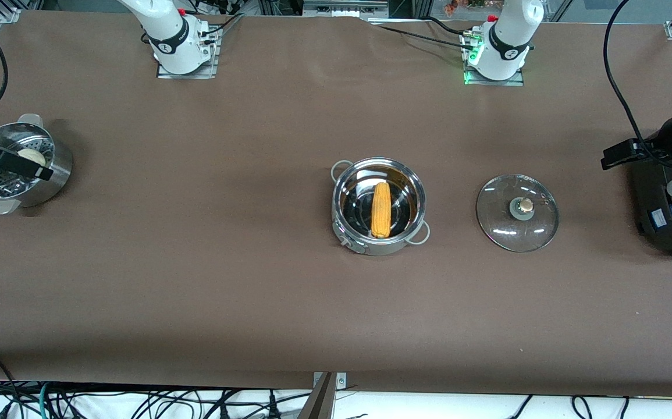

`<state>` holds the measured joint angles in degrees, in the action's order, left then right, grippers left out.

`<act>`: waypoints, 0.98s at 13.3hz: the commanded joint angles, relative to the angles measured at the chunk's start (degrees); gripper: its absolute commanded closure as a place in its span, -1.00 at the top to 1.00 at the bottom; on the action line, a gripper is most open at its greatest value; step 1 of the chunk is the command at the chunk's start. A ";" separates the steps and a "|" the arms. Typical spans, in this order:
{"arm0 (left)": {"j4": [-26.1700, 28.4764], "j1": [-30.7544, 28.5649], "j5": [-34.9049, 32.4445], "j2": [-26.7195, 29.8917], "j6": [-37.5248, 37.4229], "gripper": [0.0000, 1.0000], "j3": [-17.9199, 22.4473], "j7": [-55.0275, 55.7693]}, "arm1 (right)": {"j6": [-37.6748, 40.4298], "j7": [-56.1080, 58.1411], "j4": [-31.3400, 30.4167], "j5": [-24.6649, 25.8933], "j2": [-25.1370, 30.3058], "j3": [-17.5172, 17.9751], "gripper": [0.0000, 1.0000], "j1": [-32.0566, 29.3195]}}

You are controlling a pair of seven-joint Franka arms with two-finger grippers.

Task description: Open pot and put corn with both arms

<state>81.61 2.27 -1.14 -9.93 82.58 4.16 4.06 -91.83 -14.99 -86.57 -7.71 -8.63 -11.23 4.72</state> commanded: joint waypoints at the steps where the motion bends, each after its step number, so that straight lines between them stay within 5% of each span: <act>1: 2.06 0.89 1.49 2.81 0.56 1.00 0.85 0.33 | -4.94 -0.13 -8.44 5.15 6.43 6.11 1.00 -1.55; 4: 2.15 0.90 1.49 2.81 0.48 1.00 0.59 1.39 | -4.32 -0.21 -10.89 6.48 8.45 9.64 1.00 -3.75; 9: 2.15 0.90 1.49 2.90 0.21 1.00 0.41 1.48 | -3.53 -0.30 -14.16 6.40 10.65 9.82 1.00 -3.58; 13: 2.06 0.90 1.58 2.81 0.12 1.00 0.50 1.47 | -2.05 -0.13 -11.19 6.48 7.76 9.73 1.00 -2.88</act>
<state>82.23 2.72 -1.07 -8.62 82.56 4.16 5.01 -94.86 -15.39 -98.71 -1.94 -0.34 -2.23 2.36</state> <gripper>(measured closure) 0.000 0.000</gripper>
